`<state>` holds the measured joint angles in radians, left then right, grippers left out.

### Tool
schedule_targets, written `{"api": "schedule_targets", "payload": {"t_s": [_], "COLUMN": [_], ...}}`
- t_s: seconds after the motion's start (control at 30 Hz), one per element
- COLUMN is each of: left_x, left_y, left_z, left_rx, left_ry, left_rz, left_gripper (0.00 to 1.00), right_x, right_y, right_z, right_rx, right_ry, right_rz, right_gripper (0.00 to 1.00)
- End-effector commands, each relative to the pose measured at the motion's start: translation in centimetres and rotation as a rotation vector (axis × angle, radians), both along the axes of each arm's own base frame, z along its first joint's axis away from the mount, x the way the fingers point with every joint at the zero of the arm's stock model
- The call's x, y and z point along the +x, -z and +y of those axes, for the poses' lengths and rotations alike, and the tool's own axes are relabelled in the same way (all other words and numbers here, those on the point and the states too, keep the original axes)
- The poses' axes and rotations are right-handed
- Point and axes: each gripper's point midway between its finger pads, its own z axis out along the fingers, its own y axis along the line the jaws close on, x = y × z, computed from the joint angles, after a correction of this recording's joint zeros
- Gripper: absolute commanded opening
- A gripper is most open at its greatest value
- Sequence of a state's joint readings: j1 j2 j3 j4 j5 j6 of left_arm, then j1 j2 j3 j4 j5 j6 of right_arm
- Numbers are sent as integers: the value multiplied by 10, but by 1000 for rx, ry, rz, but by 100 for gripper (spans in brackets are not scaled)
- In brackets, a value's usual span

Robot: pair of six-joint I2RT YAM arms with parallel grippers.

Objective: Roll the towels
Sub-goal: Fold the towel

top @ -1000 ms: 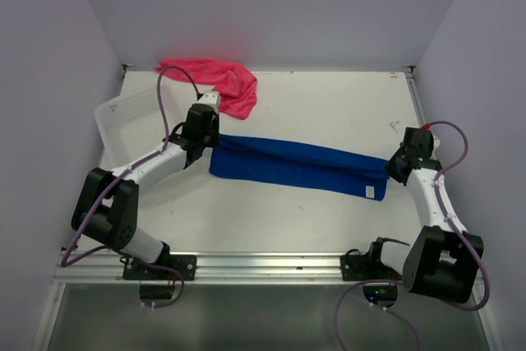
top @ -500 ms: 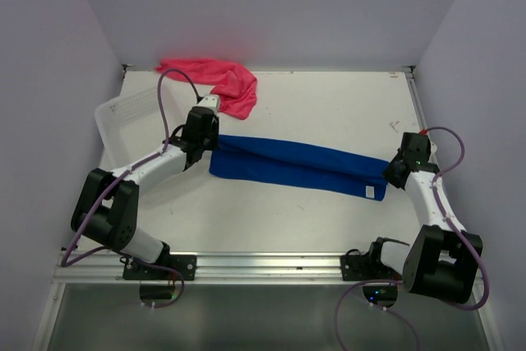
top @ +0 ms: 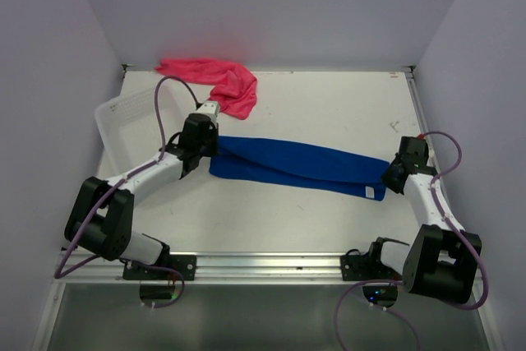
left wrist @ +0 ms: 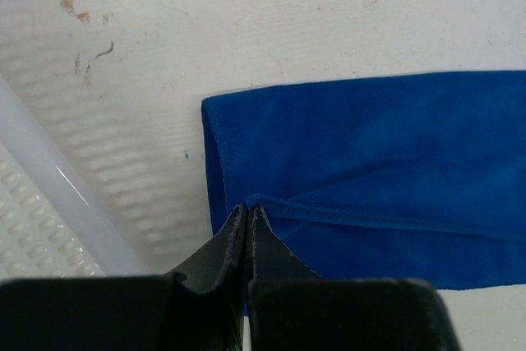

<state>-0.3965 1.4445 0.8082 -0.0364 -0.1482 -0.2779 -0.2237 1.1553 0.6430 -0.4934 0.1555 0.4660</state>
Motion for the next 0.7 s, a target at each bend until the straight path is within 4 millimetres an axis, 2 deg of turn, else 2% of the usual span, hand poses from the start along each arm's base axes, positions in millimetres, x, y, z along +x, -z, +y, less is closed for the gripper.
{"api": "schedule_targets", "payload": {"t_s": [0.0,0.2,0.23,0.33,0.5,0.53,0.67], "left_x": [1,-4,-5,-7,-7,-12,-14], "left_y": [-15,-12,-10,-7,-15,-11,-19], "left_z": [-12,-11,-10,-8,-4,-1,1], "left_rx": [-50,-29,-27,-15,-9,4,1], "left_ry": [33,27,27,15,-4,-6,-13], "left_rz": [-66,-59,-54,-46,-67,-45,-60], "left_gripper": [0,0,0,0,0,0,15], "right_x": [5,6,5,4,3,3,4], "right_y": [-5,-6,-5,-7,-14,-14,-16], "right_z": [2,3,3,4,1,1,1], "right_rx": [5,11,11,15,0,1,2], "right_ry": [-22,-22,-23,-22,-7,-6,-2], "right_rz": [-43,-43,-38,-38,-42,-40,-46], "right_gripper": [20,36,41,47,55,57,58]}}
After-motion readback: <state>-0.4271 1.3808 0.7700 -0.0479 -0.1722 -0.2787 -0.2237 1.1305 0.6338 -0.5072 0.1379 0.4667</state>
